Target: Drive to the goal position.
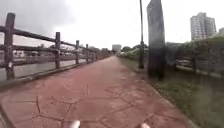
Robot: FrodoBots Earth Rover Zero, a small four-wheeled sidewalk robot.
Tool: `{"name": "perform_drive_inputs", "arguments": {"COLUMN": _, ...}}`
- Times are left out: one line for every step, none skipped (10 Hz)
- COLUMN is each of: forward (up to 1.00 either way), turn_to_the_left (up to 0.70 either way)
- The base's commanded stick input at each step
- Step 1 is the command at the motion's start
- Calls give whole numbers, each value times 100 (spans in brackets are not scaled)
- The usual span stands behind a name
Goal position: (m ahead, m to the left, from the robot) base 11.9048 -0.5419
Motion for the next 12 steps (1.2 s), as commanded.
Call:
{"name": "perform_drive_inputs", "arguments": {"forward": 70, "turn_to_the_left": 0}}
{"name": "perform_drive_inputs", "arguments": {"forward": 70, "turn_to_the_left": 0}}
{"name": "perform_drive_inputs", "arguments": {"forward": 70, "turn_to_the_left": 0}}
{"name": "perform_drive_inputs", "arguments": {"forward": 70, "turn_to_the_left": 6}}
{"name": "perform_drive_inputs", "arguments": {"forward": 70, "turn_to_the_left": 25}}
{"name": "perform_drive_inputs", "arguments": {"forward": 70, "turn_to_the_left": 28}}
{"name": "perform_drive_inputs", "arguments": {"forward": 70, "turn_to_the_left": 11}}
{"name": "perform_drive_inputs", "arguments": {"forward": 70, "turn_to_the_left": 0}}
{"name": "perform_drive_inputs", "arguments": {"forward": 70, "turn_to_the_left": 0}}
{"name": "perform_drive_inputs", "arguments": {"forward": 70, "turn_to_the_left": 0}}
{"name": "perform_drive_inputs", "arguments": {"forward": 70, "turn_to_the_left": 0}}
{"name": "perform_drive_inputs", "arguments": {"forward": 70, "turn_to_the_left": 0}}
